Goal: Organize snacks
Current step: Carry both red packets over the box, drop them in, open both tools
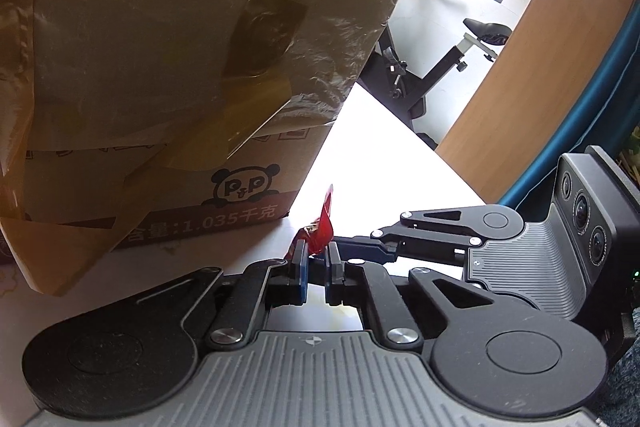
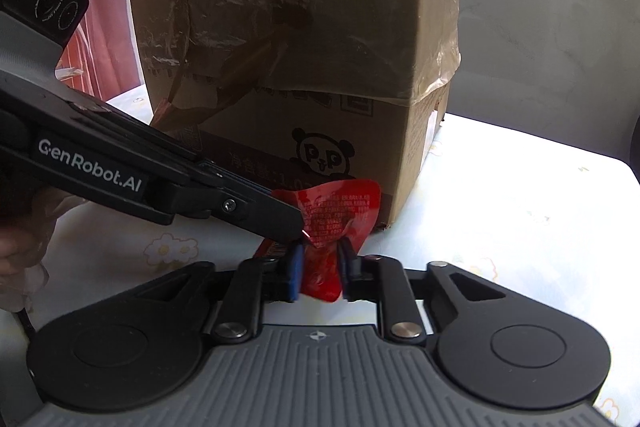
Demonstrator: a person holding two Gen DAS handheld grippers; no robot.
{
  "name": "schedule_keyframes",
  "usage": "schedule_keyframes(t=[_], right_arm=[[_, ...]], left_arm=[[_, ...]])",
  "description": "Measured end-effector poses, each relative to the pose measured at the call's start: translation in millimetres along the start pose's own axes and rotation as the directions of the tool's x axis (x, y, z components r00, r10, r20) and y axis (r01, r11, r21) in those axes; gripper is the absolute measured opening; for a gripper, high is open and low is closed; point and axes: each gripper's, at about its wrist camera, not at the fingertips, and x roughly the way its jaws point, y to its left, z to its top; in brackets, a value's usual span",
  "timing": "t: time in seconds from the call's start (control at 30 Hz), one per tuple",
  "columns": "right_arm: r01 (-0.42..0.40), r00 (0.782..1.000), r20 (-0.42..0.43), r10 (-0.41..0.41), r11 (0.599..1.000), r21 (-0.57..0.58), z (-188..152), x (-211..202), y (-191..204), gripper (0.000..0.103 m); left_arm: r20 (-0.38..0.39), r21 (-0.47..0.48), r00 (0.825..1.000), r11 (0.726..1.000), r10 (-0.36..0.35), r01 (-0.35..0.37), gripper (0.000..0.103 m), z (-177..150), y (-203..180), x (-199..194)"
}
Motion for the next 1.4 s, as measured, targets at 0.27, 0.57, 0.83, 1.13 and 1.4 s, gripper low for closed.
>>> schedule_keyframes(t=[0.27,0.57,0.83,1.13,1.4], right_arm=[[0.026,0.999,0.04,-0.024,0.999,-0.045,15.4,-8.2,16.5,0.011],[0.058,0.989,0.141,-0.045,0.994,-0.091,44.9,-39.7,34.9,0.011],[0.113,0.97,0.232,-0.079,0.984,-0.137,77.7,-67.7,57.3,0.011],[0.149,0.94,0.332,-0.076,0.969,-0.199,142.4,-82.4,77.6,0.011],[0.092,0.948,0.318,-0.015,0.97,-0.226,206.7,-41.5,82.2,0.011]], left_arm=[[0.053,-0.001,0.999,1.0,-0.009,0.01,0.009,8.9,-5.5,-21.7],[0.16,0.027,0.987,0.999,-0.032,0.028,0.009,27.2,-23.0,-67.0],[0.27,0.077,0.961,0.996,-0.057,0.037,0.009,44.6,-41.3,-112.5],[0.376,0.107,0.926,0.994,-0.035,-0.006,0.009,89.3,-42.3,-173.5],[0.399,0.057,0.914,0.993,0.07,-0.101,0.009,125.1,-7.0,-197.0]])
